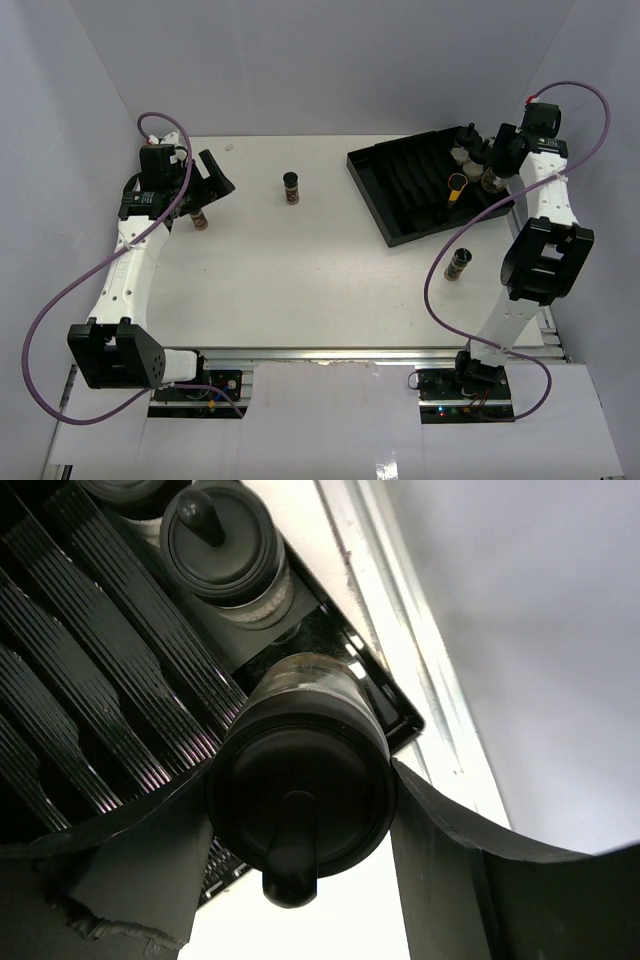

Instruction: Organize the condiment bottles

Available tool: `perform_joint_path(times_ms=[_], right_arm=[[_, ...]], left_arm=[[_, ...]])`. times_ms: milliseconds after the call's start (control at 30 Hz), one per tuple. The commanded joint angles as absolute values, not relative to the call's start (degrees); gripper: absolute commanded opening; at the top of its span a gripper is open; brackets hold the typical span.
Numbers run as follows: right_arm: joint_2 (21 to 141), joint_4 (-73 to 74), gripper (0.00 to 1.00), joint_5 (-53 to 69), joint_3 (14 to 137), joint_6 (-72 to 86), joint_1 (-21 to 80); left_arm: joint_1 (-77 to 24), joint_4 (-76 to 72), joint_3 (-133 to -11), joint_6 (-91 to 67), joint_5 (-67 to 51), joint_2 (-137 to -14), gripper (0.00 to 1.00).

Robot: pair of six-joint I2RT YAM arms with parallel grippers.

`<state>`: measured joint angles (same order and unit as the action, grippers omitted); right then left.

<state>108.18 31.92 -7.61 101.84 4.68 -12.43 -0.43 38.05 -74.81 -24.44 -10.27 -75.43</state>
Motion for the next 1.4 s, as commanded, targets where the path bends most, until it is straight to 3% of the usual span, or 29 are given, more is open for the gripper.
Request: perform_joint_path(times_ms=[0,667,1100,1233,1367], right_arm=[[108.4,25.7,0.08,-6.6,102.7,6.9,-12.6],[114.6,19.6,0.10,-10.1,99.8,7.6,-12.2],[119.1,22.3,0.77,-9.1,104.2,7.9,-12.1],[118.0,24.3,0.89,-8.9,105.8,7.7,-11.9],[115.8,25.8,0.93,-8.0,105.9,7.8,-11.4]], left_arm=[[-0.1,34.8,-75.2,-26.3,-17.1,-73.1,0.98],[-0.1,33.8,-74.7,-25.7,-15.9,-75.2,0.98],[-0.2,33.8,-75.4,-25.8,-15.5,-76.4,0.98],[-0.1,33.8,-75.3,-25.4,-15.7,-76.3,0.98],[-0.1,34.4,-75.5,-24.1,-16.4,-76.3,0.98]])
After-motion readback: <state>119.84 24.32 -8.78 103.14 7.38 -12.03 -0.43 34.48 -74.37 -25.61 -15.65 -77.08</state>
